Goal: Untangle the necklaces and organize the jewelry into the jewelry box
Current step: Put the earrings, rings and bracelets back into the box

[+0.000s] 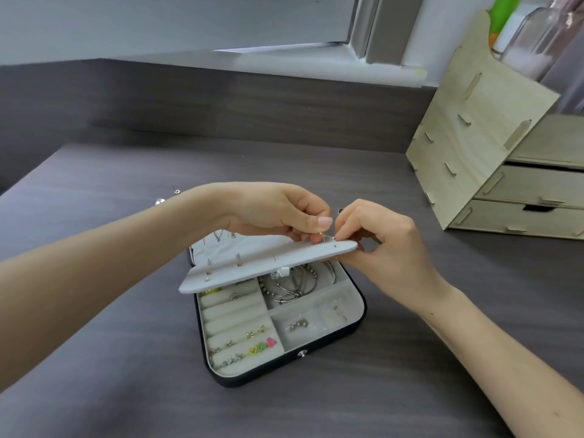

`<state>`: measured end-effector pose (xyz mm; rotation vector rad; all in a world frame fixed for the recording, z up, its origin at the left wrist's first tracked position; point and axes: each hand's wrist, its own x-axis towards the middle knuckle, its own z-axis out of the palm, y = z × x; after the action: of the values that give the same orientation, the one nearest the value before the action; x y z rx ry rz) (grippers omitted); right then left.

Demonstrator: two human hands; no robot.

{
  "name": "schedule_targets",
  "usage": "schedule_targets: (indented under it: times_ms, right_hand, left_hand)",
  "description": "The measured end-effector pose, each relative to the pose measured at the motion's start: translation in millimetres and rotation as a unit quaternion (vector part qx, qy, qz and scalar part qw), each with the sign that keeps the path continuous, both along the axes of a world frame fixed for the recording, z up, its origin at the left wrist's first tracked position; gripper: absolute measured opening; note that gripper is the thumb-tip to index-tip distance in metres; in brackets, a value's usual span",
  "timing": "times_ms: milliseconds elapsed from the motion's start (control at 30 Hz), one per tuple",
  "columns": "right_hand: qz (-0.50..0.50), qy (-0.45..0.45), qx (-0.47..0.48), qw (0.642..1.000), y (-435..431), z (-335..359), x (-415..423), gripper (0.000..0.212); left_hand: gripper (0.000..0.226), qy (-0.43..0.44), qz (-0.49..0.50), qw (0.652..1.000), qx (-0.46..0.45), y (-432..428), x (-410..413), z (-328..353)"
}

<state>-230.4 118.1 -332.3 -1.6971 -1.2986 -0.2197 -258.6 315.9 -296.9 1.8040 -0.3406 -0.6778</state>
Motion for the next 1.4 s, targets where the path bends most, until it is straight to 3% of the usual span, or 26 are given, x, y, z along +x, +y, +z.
schedule_targets:
  times_ms: [1400]
  right_hand:
    - [-0.002,0.010,-0.008,1.000,0,4,-1,0.024]
  left_hand:
    - [0.019,-0.056,-0.059,0.992,0.098,-8,-1,21]
